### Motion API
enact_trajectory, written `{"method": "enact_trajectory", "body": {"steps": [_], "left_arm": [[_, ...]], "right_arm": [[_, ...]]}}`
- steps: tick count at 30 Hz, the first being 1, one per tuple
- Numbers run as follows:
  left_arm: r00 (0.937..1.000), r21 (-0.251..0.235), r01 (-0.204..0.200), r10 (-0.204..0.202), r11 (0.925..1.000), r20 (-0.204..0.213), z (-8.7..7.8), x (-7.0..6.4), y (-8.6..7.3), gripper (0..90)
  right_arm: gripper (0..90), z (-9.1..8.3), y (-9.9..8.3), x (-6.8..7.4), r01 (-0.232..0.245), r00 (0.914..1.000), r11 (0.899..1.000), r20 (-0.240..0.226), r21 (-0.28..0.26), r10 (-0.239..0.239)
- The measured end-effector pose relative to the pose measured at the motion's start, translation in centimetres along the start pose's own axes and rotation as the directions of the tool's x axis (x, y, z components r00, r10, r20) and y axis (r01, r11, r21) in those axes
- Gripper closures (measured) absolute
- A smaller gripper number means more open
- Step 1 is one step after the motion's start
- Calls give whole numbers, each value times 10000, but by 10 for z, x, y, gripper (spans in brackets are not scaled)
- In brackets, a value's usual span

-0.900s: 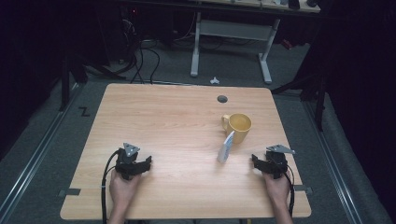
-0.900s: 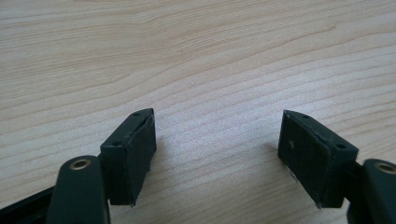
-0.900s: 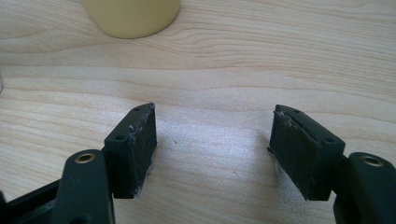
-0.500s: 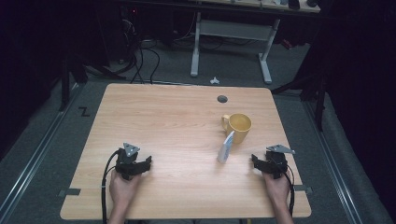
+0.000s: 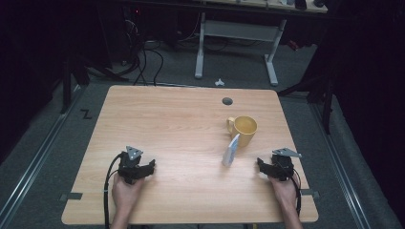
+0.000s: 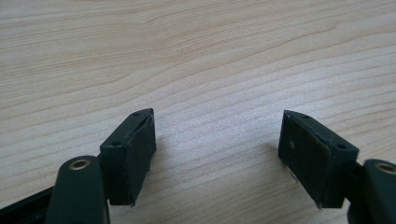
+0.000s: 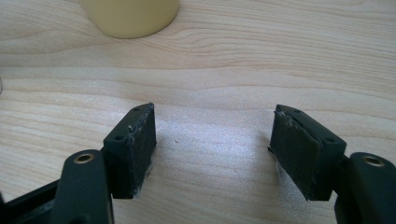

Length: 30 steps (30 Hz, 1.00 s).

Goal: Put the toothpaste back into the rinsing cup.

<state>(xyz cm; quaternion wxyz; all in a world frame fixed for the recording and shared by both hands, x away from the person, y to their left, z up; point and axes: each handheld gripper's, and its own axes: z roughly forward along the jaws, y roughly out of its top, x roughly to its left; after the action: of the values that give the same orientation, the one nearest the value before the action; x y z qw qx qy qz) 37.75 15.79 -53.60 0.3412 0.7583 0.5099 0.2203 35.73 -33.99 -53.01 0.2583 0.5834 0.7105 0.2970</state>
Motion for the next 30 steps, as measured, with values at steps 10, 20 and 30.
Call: {"method": "enact_trajectory", "body": {"steps": [10,20,30], "left_arm": [[10000,3,-4,4,10000,4,0,0,0,278],[10000,0,4,-4,10000,8,0,0,0,277],[10000,-2,19,-19,10000,15,0,0,0,278]], "right_arm": [[291,-1,-1,0,81,9999,10000,-99,29,-80],[304,-6,-5,2,209,9995,9998,-216,-8,-209],[316,-18,-10,5,52,9980,9996,-633,-265,-68]]}}
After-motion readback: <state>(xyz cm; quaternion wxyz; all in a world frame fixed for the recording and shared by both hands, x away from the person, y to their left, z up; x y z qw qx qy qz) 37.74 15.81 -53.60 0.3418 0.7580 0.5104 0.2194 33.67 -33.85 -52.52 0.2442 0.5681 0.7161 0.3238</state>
